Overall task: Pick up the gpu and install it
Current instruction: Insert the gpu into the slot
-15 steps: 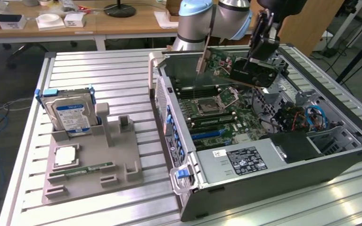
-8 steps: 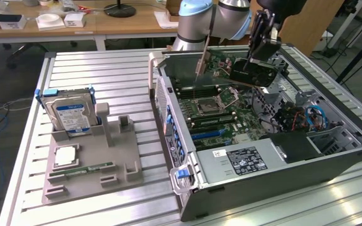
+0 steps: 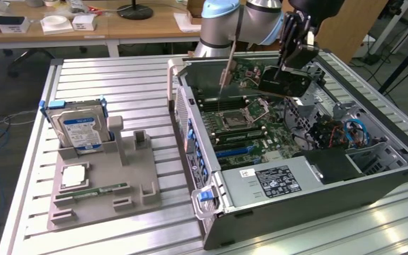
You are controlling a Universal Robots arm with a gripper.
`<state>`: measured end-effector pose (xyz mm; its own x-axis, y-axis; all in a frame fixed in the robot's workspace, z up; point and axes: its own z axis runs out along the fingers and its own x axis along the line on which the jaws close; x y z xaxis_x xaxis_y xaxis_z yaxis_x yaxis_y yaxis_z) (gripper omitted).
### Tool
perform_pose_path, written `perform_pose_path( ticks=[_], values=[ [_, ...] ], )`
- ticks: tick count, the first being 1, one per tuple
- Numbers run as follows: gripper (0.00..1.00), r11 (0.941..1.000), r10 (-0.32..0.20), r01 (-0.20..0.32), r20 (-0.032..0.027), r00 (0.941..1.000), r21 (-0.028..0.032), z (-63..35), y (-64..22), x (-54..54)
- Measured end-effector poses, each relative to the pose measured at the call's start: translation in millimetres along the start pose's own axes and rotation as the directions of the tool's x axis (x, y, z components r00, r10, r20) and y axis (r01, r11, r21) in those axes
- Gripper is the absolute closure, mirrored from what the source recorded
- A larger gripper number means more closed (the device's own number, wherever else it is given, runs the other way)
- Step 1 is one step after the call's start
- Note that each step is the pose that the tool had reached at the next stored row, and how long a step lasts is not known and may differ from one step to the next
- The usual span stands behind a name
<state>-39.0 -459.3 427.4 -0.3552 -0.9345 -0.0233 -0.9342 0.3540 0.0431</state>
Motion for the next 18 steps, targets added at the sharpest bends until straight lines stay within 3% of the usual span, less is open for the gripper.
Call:
perform_pose_path(
  ticks=[4,12,18],
  values=[
    [0.74,0.9992,-0.040,0.040,-0.0018,0.9992,-0.0010,0.3,0.2,-0.4],
    [0.74,0.9988,-0.049,0.049,-0.0021,0.9988,-0.0012,0.4,0.2,-0.5],
    [0.74,0.9928,-0.120,0.120,-0.0043,0.9928,-0.0002,1.5,-0.1,-0.6]
  ],
)
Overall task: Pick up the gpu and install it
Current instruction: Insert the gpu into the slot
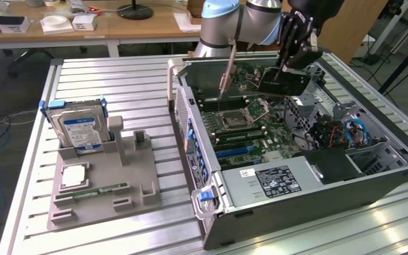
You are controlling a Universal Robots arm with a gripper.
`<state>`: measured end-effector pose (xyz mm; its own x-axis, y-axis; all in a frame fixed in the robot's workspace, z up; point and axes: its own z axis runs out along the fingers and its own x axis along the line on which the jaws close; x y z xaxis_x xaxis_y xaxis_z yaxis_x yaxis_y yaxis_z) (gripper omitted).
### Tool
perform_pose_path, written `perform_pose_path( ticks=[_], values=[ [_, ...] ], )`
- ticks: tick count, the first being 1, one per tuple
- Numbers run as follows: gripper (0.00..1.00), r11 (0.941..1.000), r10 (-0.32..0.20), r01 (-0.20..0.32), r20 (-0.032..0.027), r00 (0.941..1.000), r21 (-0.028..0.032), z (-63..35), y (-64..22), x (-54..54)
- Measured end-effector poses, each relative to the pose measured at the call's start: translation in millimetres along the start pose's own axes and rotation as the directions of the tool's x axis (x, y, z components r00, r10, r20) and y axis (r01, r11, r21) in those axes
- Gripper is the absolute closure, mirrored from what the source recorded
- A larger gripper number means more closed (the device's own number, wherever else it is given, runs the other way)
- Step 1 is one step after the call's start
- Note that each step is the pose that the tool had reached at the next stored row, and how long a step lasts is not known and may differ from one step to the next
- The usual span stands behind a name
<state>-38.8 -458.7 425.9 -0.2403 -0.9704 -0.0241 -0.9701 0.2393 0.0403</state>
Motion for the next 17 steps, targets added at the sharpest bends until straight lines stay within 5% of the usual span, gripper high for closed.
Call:
perform_pose_path(
  ticks=[8,17],
  values=[
    [0.74,0.9941,-0.108,0.108,-0.0021,0.9941,0.0085,5.6,-0.5,0.0],
    [0.74,0.9691,-0.246,0.246,-0.0064,0.9692,0.0170,13.5,-0.9,0.3]
  ],
)
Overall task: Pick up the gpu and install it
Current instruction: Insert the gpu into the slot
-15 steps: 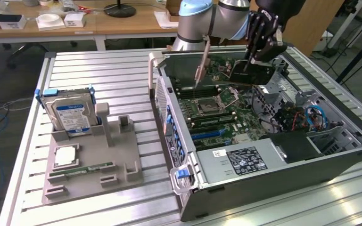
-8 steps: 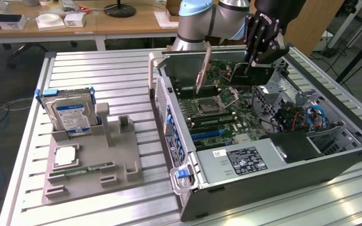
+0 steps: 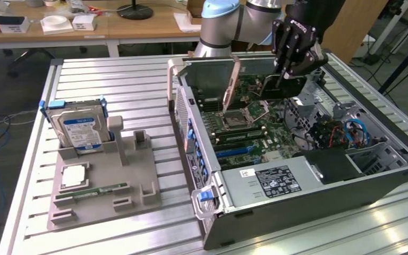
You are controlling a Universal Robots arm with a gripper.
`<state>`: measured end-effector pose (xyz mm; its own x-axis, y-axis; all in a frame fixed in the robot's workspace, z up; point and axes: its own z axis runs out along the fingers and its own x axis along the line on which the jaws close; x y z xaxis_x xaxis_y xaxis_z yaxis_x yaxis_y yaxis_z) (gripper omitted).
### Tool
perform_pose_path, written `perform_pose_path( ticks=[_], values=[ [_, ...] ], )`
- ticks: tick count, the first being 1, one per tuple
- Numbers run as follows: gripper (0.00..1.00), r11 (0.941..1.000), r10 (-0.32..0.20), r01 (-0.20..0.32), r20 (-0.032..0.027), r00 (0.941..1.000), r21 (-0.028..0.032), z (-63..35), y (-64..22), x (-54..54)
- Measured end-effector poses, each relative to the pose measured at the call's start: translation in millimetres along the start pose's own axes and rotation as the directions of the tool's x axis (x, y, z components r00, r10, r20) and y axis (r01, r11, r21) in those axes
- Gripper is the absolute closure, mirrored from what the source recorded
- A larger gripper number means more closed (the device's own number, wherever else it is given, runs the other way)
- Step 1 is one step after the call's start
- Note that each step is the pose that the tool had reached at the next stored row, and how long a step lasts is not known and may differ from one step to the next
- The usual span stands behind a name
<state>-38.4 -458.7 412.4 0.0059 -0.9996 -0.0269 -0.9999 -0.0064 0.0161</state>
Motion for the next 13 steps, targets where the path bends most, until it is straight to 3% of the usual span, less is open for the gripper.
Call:
perform_pose_path(
  ticks=[7,13],
  values=[
    [0.74,0.9999,-0.010,0.010,0.0002,0.9999,0.0005,1.4,0.0,0.0],
    [0.74,1.0000,-0.008,0.008,0.0000,1.0000,0.0006,11.5,-0.1,0.3]
  ],
)
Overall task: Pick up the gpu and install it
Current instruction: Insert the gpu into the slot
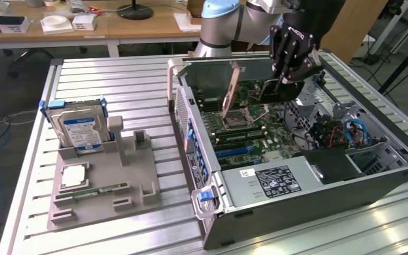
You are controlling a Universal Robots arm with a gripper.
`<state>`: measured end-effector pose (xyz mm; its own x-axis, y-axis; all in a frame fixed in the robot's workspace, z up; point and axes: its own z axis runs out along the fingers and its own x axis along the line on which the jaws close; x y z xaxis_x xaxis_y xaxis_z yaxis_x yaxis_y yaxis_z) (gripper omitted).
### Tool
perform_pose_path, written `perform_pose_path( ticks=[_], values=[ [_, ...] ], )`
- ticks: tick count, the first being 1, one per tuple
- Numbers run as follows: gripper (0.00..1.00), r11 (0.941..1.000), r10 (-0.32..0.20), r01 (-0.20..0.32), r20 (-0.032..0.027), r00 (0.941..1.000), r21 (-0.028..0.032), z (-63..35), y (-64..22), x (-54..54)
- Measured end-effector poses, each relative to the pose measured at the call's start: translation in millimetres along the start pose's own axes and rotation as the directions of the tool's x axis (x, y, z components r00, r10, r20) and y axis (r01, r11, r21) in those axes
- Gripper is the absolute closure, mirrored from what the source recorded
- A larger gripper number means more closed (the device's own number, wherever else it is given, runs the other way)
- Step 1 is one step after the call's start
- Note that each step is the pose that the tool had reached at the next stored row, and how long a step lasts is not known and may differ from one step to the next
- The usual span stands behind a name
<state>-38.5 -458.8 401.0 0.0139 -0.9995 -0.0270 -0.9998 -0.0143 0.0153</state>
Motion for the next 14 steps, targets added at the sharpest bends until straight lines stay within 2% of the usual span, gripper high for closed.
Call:
perform_pose_path(
  ticks=[6,14],
  values=[
    [0.74,0.9993,0.038,-0.038,0.0007,0.9993,0.0028,10.4,1.0,0.2],
    [0.74,0.9992,0.040,-0.040,0.0007,0.9992,0.0064,24.9,6.2,0.7]
  ],
)
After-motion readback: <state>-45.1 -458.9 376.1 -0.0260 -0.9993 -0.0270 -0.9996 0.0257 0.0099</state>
